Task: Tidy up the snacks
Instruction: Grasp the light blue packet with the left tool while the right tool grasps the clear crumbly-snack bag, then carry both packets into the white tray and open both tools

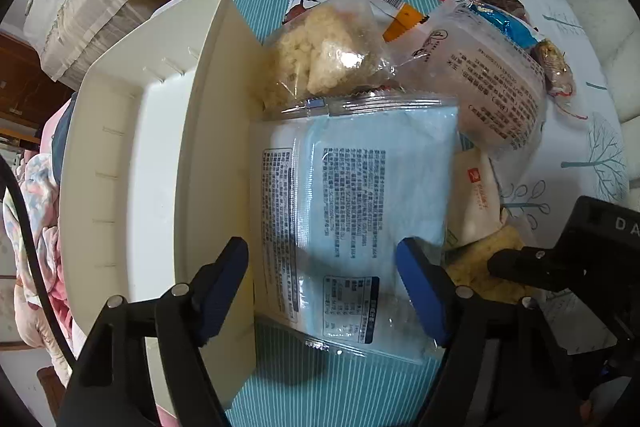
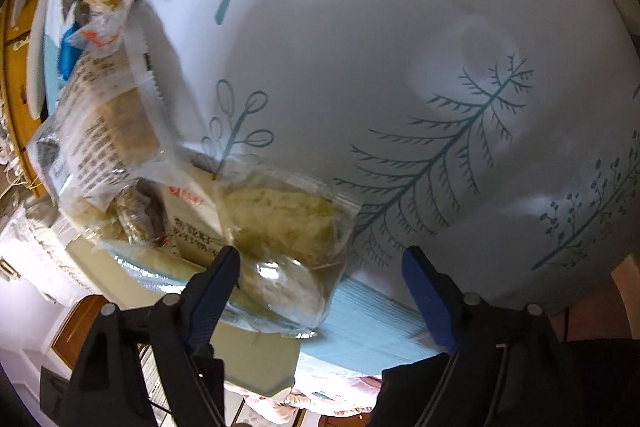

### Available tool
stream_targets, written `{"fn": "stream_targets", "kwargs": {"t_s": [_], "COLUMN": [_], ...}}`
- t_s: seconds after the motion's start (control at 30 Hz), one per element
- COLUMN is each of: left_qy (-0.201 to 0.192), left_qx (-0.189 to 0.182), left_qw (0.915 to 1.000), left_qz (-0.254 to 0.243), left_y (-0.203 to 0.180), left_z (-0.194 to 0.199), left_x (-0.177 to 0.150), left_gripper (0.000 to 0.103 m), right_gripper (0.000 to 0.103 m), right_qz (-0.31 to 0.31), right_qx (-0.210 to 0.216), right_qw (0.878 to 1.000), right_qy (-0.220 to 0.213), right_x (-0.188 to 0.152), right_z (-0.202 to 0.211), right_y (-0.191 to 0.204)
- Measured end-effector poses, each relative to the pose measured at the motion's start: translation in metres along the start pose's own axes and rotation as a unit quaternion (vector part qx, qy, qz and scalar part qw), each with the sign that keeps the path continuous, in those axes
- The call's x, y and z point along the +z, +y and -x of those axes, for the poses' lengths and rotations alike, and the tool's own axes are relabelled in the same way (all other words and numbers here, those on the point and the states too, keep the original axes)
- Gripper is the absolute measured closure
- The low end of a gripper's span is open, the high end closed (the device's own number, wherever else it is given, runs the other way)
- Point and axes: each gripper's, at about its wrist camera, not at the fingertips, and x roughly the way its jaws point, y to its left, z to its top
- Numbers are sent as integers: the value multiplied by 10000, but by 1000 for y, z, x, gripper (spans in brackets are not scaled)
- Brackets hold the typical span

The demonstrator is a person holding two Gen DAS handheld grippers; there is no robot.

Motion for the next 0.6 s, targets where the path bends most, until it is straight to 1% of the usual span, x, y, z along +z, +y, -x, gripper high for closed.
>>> {"fn": "stream_targets", "kwargs": {"t_s": [0.03,0.07,0.1,0.13,0.2,0.23,0.3,0.33,0.37,0.4,0.43,0.47,0.6], "left_qy": [10,21,28,33,48,46,34,31,22,2,-9,4,36], "left_qx": [-31,-70,-131,-196,-382,-450,-555,-612,-660,-648,-574,-524,-592], "left_qw": [10000,10000,9999,9998,9993,9990,9985,9981,9978,9979,9983,9985,9972], "left_qz": [-11,-18,-27,-32,-22,-8,13,42,71,98,124,170,449], "left_y": [1,1,1,1,0,-1,-1,-3,-4,-3,-2,0,14], "left_z": [0,0,0,-1,1,2,3,3,4,5,6,6,4], "left_x": [1,1,2,2,1,0,0,-1,-2,-2,-2,-3,-5], "left_gripper": [31,35,43,47,64,67,79,82,90,97,97,98,99], "right_gripper": [20,20,20,20,20,24,27,28,29,34,46,46,47], "right_qz": [28,55,95,117,186,212,286,293,309,320,338,394,472], "right_qx": [-16,-46,-85,-107,-170,-188,-232,-259,-280,-286,-243,-130,-164], "right_qw": [10000,10000,9999,9998,9995,9995,9992,9991,9989,9989,9989,9989,9985], "right_qy": [13,40,95,137,174,168,180,186,192,199,206,211,228], "right_x": [1,2,2,0,0,-1,0,-2,-2,-3,-6,-7,-10], "right_z": [-2,-4,-7,-8,-13,-15,-19,-19,-19,-20,-21,-21,-21], "right_y": [2,3,5,10,15,17,29,33,34,37,40,43,47]}}
